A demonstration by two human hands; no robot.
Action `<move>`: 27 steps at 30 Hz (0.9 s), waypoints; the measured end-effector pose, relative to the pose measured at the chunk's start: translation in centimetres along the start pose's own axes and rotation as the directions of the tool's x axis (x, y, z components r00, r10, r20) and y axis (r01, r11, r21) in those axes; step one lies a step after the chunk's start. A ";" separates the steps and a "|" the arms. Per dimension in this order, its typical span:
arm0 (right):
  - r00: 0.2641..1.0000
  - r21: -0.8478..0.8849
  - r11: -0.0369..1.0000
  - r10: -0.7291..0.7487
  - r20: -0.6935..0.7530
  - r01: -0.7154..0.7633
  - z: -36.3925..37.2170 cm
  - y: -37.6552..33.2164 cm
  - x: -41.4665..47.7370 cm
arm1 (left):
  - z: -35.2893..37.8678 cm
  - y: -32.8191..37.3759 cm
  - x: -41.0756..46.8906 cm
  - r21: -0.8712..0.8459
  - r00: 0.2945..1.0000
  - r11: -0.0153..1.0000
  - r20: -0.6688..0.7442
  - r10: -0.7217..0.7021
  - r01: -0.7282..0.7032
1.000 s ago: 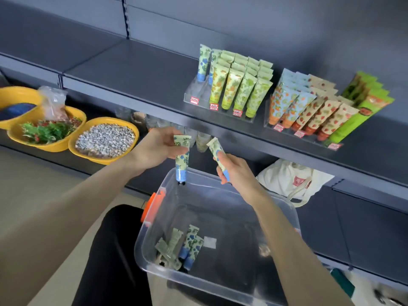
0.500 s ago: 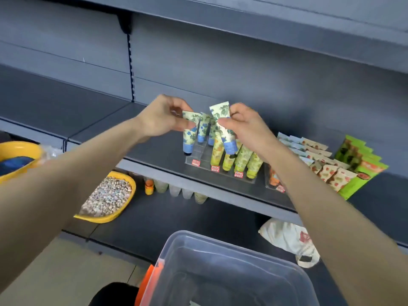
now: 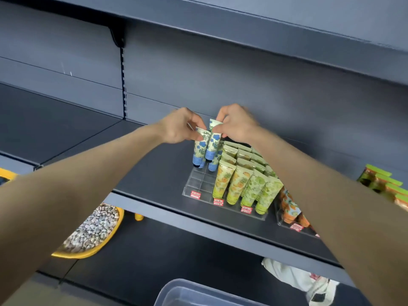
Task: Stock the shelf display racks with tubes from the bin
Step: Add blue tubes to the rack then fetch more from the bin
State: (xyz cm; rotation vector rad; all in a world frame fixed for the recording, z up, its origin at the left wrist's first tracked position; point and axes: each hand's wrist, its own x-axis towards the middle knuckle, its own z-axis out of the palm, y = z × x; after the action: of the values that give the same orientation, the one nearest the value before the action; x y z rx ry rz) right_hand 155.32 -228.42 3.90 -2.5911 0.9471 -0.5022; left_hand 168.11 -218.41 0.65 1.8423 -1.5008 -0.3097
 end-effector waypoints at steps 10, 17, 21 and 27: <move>0.993 -0.157 0.988 0.005 0.115 0.013 1.8 1.8 1.3 | 1.7 -2.1 1.6 0.016 0.997 1.000 0.079 0.006 -0.007; 0.993 -0.313 0.948 -0.014 0.121 0.051 2.7 2.3 1.1 | 2.4 -3.0 1.5 0.036 0.986 0.999 0.165 -0.027 0.021; 0.990 -0.324 0.945 0.010 0.139 0.036 2.7 2.7 1.4 | 2.4 -2.8 1.5 0.041 0.984 0.999 0.176 -0.040 0.034; 0.988 -0.343 0.938 0.001 0.156 0.053 2.6 2.4 1.5 | 2.4 -2.8 1.7 0.019 0.981 0.999 0.192 -0.037 0.034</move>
State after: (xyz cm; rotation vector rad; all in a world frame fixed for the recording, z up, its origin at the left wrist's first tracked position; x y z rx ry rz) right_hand 156.17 -230.64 0.88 -2.9067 1.0269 -0.1447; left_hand 169.22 -220.77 -2.45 1.8975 -1.6040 -0.5073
